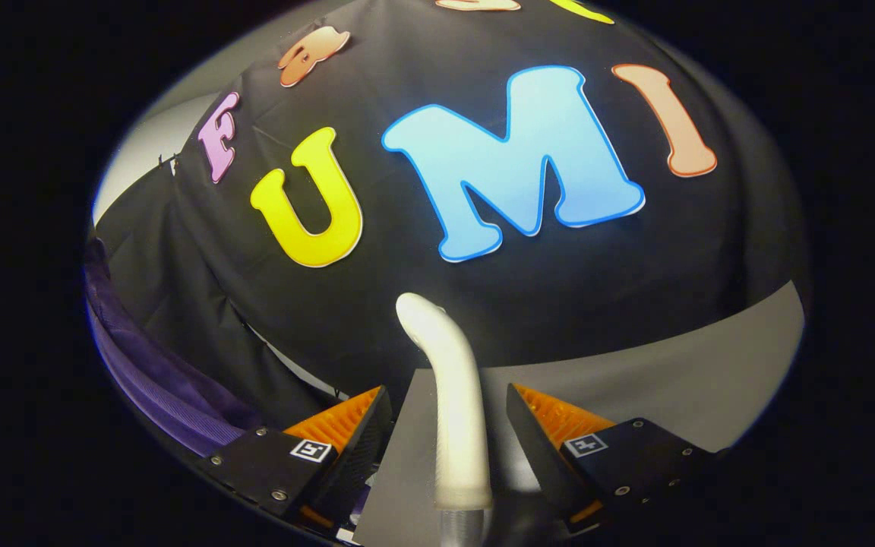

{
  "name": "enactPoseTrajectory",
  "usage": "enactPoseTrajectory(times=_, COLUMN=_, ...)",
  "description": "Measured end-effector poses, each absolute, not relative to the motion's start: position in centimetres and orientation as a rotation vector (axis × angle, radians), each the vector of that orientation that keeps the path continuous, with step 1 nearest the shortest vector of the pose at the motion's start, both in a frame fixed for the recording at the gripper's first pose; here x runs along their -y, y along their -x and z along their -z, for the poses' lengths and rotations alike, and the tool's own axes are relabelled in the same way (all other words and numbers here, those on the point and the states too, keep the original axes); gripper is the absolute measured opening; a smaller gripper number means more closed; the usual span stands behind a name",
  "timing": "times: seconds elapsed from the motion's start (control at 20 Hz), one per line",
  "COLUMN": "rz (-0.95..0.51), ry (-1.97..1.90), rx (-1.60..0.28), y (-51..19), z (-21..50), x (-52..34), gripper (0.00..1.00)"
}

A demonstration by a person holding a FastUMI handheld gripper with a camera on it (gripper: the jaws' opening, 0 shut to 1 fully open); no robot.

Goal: Iron the clothes twice with a garment steamer, once on the left side and once on the right side.

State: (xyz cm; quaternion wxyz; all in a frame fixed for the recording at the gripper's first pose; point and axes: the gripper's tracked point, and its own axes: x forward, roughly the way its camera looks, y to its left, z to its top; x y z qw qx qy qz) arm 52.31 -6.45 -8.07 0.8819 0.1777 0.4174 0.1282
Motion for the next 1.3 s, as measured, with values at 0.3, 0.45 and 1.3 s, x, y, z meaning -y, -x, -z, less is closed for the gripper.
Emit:
enactPoseTrajectory(times=0.3, rz=-0.318, ry=-0.497, rx=-1.008, y=-51.6, z=10.1, x=5.3, gripper=0.93)
enactPoseTrajectory(times=0.45, rz=-0.314, ry=-0.567, rx=-1.045, y=-51.7, z=10.7, x=5.4, gripper=0.83)
enactPoseTrajectory(times=1.3, rz=-0.372, ry=-0.720, rx=-0.900, y=-49.4, z=5.6, x=3.9, gripper=0.32)
